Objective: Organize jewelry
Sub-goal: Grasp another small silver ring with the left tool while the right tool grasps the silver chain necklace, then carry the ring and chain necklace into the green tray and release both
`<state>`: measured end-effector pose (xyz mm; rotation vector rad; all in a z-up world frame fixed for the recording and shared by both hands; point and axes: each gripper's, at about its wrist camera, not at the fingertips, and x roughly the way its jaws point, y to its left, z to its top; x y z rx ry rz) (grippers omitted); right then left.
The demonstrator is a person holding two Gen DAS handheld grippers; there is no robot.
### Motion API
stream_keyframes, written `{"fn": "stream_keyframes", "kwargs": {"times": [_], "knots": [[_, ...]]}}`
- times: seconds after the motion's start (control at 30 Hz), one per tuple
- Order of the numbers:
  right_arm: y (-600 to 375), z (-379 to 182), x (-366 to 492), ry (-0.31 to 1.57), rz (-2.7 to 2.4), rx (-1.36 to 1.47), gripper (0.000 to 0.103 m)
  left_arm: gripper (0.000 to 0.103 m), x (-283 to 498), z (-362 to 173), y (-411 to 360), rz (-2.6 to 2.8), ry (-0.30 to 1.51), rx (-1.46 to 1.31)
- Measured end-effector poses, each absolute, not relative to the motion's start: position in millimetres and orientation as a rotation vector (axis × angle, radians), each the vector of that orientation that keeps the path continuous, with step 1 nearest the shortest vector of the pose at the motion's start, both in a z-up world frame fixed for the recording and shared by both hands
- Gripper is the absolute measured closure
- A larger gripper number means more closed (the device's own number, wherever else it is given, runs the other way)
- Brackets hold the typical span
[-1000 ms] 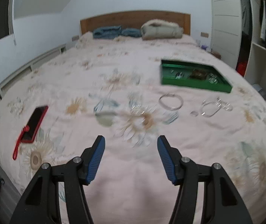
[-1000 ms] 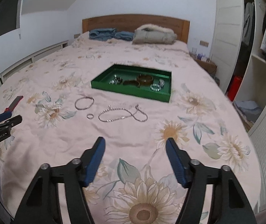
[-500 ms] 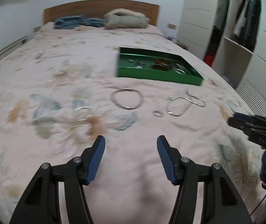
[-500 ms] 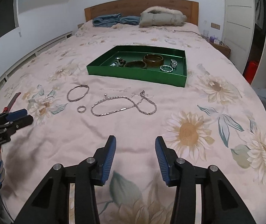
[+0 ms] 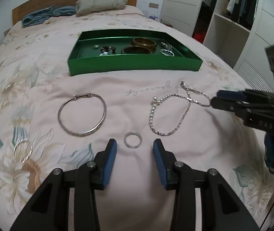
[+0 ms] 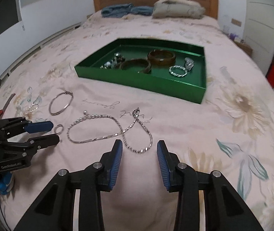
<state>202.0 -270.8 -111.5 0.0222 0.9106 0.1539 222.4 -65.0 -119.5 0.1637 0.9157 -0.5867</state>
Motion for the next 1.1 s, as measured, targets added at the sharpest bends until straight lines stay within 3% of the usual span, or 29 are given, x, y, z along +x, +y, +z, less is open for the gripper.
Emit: {"fn": "stream_keyframes", "kwargs": {"times": [0.17,0.37,0.43,0.5,0.57,0.83,1.1], "knots": [[-267.2,-124.4,219.3,0.946,0.223,-0.021,0.062,0.067,230.8,-126.9,-70.3,-0.611,0.931,0.203],[-256.6,-132.5,233.1,0.972,0.255,-0.130,0.059,0.084,236.1,-134.9,-72.3,-0.623,0.943,0.212],[-254.2,-136.1,238.3,0.977,0.256,-0.149,0.060,0.084,236.6,-135.4,-70.6,-0.628,0.945,0.199],[-252.0,-138.3,241.2,0.976,0.254,-0.167,0.071,0.084,234.8,-134.9,-71.1,-0.624,0.940,0.207],[-252.8,-136.0,239.6,0.969,0.246,-0.152,0.097,0.084,231.8,-131.9,-72.3,-0.613,0.929,0.215],[-262.1,-111.7,219.6,0.909,0.210,-0.083,0.099,0.084,222.9,-104.9,-62.7,-0.600,0.879,0.168],[-261.1,-51.3,188.3,0.793,0.165,-0.098,0.099,0.084,206.8,-67.7,-52.7,-0.585,0.809,0.141]]}}
